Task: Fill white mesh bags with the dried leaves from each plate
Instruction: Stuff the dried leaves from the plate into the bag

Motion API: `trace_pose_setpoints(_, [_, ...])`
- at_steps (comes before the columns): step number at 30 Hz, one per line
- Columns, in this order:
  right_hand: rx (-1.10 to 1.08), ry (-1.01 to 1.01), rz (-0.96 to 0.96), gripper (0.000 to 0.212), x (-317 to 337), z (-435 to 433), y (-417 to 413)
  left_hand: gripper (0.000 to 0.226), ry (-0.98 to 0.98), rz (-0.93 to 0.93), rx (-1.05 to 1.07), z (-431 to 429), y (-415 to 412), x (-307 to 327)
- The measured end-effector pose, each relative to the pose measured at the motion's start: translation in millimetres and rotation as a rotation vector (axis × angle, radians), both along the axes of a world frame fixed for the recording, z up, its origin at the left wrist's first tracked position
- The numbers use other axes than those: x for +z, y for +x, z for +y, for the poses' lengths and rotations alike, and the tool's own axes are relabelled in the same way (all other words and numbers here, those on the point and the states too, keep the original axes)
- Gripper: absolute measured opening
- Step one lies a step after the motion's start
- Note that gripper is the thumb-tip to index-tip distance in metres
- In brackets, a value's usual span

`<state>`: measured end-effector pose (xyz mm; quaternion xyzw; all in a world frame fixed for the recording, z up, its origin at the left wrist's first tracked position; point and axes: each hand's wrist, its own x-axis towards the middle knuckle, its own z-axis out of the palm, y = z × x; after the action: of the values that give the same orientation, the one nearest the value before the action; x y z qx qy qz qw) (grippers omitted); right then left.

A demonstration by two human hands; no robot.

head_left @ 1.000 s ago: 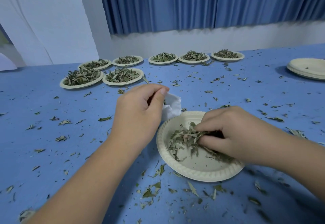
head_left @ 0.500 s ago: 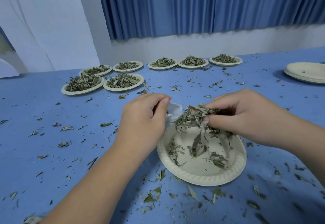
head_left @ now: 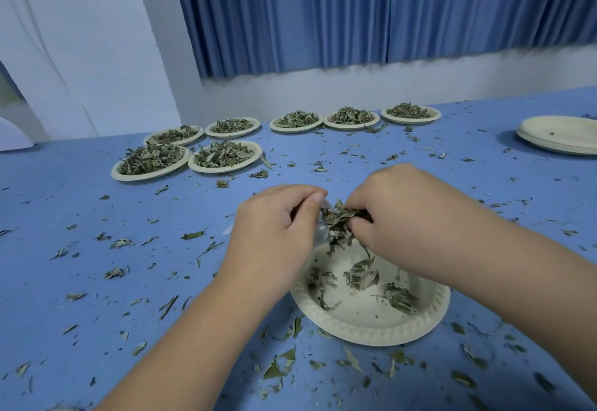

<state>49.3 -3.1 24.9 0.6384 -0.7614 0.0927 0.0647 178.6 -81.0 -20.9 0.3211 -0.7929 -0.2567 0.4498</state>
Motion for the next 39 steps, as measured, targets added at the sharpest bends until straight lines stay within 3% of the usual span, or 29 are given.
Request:
trace_pose_setpoints(6, [0.009,0.009,0.106,0.026,-1.0,-1.1,10.5,0.019,-0.079,-0.028,-0.013,3.9,-3.8,-3.5])
trace_pose_setpoints(9, [0.048,-0.05,0.037,0.009,-1.1,5.1,11.3,0.022,-0.04,-0.02,-0.013,3.5,-3.6,-3.1])
trace_pose_setpoints(13, [0.077,-0.087,-0.008,0.014,-3.6,9.9,11.2,0.023,0.017,0.006,-0.011,4.2,-3.8,-1.6])
trace_pose_setpoints(17, [0.07,-0.037,0.117,0.02,-5.1,5.8,11.2,0.022,0.117,0.049,-0.035,6.3,-5.6,-1.7])
trace_pose_setpoints(20, [0.069,-0.041,0.21,0.011,-10.1,1.2,9.7,0.027,0.167,0.081,-0.063,9.9,-6.5,0.0])
trace_pose_setpoints(25, [0.074,-0.111,0.165,0.006,-15.8,3.6,10.7,0.027,0.191,0.11,-0.06,11.2,-7.8,-0.3])
trace_pose_setpoints(30, [0.125,-0.272,0.039,0.016,-14.3,9.9,17.0,0.028,0.173,0.13,-0.061,12.2,-6.5,1.1])
trace_pose_setpoints(32, [0.116,-0.242,0.065,0.023,-15.0,7.3,16.7,0.029,0.192,0.146,-0.069,13.3,-7.0,1.5])
trace_pose_setpoints(36, [0.11,-0.205,0.087,0.007,-12.6,4.1,13.9,0.029,0.242,0.181,-0.101,15.8,-8.8,2.9])
trace_pose_setpoints(39, [0.156,-0.189,-0.023,0.02,-11.6,5.6,8.6,0.027,0.318,0.224,-0.111,15.3,-8.7,3.1])
